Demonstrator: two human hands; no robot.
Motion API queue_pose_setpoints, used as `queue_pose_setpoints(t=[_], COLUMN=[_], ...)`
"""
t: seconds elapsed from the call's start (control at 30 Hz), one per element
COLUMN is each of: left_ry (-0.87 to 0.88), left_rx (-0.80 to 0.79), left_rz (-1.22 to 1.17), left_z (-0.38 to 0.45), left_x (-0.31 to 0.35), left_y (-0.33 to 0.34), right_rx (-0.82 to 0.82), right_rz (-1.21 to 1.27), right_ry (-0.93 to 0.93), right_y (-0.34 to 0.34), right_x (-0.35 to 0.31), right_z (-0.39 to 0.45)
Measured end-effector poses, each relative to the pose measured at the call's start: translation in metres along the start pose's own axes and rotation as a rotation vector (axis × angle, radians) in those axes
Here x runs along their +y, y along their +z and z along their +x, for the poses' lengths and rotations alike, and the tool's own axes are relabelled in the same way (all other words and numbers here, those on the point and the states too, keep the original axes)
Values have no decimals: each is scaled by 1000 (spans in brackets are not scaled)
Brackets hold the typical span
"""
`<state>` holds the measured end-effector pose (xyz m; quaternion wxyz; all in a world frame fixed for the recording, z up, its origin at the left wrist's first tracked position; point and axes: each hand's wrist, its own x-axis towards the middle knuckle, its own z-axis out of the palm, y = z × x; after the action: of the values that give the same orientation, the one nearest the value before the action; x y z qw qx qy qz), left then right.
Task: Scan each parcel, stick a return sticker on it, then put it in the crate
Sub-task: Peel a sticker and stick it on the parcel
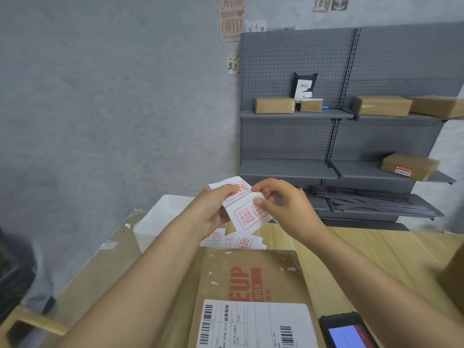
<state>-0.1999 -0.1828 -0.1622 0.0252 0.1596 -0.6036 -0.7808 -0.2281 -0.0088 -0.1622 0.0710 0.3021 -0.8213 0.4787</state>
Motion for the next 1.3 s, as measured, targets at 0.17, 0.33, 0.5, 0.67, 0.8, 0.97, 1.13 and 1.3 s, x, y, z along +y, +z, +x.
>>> queue_pose_setpoints(t=[0.17, 0.33, 0.5, 0.67, 0.8, 0.97, 1.13, 1.3], left_ry=[17, 20, 55, 121, 66, 35, -10, 63], left_rx=[-18, 76, 269, 522, 416, 332, 165, 90], left_rz=[124, 115, -13, -31, 268, 829, 1073, 968], left_z=[2, 9, 18, 22, 18, 18, 8, -15], left_x=[1, 0, 2, -5, -28, -40, -24, -10], left_y=[-2, -4, -27, -70, -85, -88, -82, -73], right_rx=[15, 33, -6, -50, -214, -330, -352, -425], right_rz=[-87, -164, -46, 185, 267, 194, 195, 179], right_ry=[-60, -162, -133, 24, 188, 294, 351, 383], right_y=[-3, 0, -3, -15, -12, 4, 10, 17], right_x=[1, 1, -2, 1, 2, -1, 0, -2], right_z=[4, 4, 2, -4, -8, -15, -16, -16])
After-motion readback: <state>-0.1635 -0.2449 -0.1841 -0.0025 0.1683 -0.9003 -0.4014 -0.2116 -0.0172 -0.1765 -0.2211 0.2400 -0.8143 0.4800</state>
